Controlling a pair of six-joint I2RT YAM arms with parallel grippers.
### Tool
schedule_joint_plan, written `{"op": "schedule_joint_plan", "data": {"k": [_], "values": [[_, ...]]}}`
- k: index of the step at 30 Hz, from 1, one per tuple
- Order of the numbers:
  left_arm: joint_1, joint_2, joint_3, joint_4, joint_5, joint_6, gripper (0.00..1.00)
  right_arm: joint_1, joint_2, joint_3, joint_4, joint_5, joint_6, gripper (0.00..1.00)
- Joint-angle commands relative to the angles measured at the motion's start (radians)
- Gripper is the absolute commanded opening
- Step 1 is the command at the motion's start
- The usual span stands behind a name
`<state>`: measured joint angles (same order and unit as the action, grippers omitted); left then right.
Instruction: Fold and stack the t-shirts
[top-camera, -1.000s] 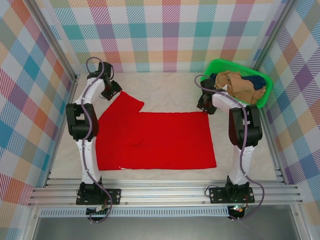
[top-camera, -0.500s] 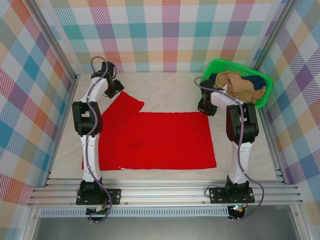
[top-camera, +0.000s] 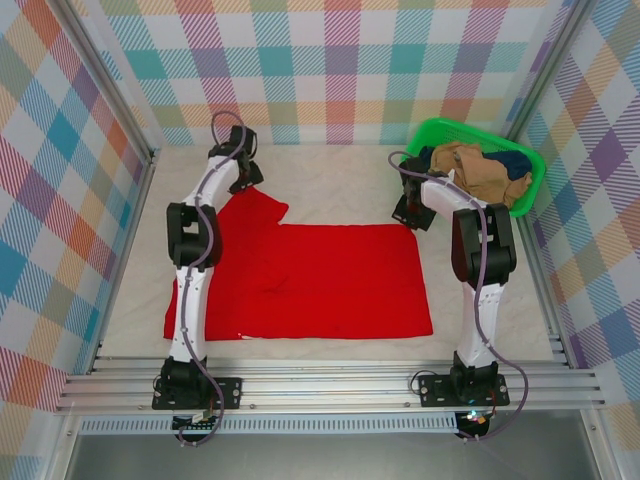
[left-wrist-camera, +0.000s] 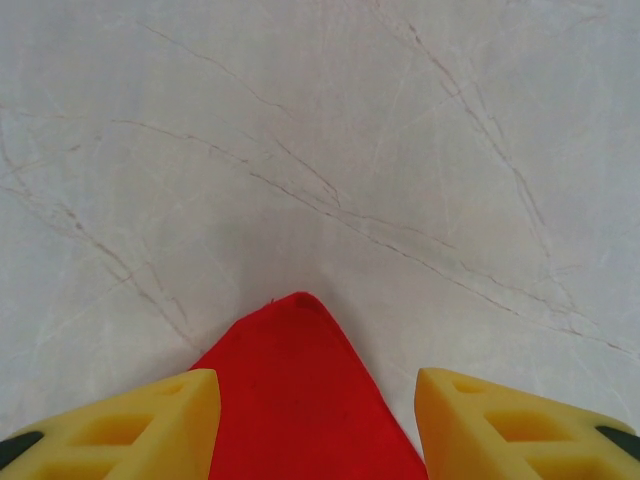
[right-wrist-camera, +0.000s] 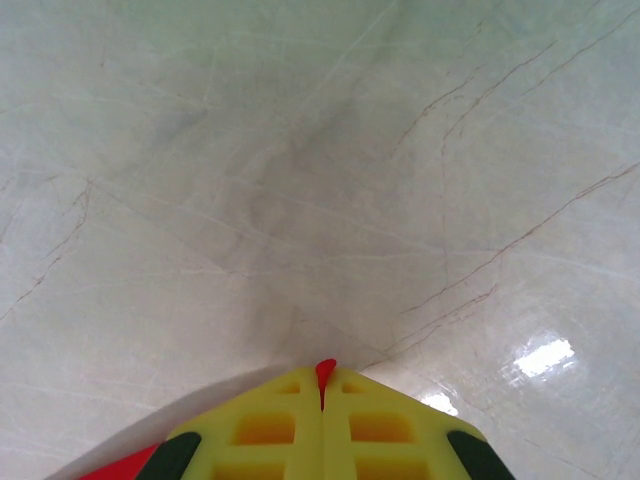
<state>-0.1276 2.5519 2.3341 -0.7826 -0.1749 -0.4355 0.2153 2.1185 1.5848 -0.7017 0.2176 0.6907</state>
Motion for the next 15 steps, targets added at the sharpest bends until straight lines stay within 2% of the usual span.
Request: {"op": "schedule_joint_plan", "data": {"k": [1,6,10,12,15], "values": [[0.005,0.058,0.083,-0.017,-0.056,0.014,0.53,-0.004,-0.006,0.009,-0.035,-0.025,-0.019,0.00],[0.005,0.126,0.180,-0.087,-0.124,0.005,0.52,-0.002,-0.016,0.000,-0.036,-0.045,-0.019,0.00],[0.010,0.138,0.182,-0.067,-0.100,0.001,0.51,-0.001,-0.017,-0.002,-0.039,-0.056,-0.019,0.00],[0.011,0.146,0.185,-0.060,-0.070,0.001,0.46,0.000,-0.017,-0.003,-0.042,-0.058,-0.019,0.00],[0.009,0.156,0.188,-0.065,-0.020,-0.002,0.32,0.001,-0.017,-0.003,-0.041,-0.057,-0.020,0.00]]}}
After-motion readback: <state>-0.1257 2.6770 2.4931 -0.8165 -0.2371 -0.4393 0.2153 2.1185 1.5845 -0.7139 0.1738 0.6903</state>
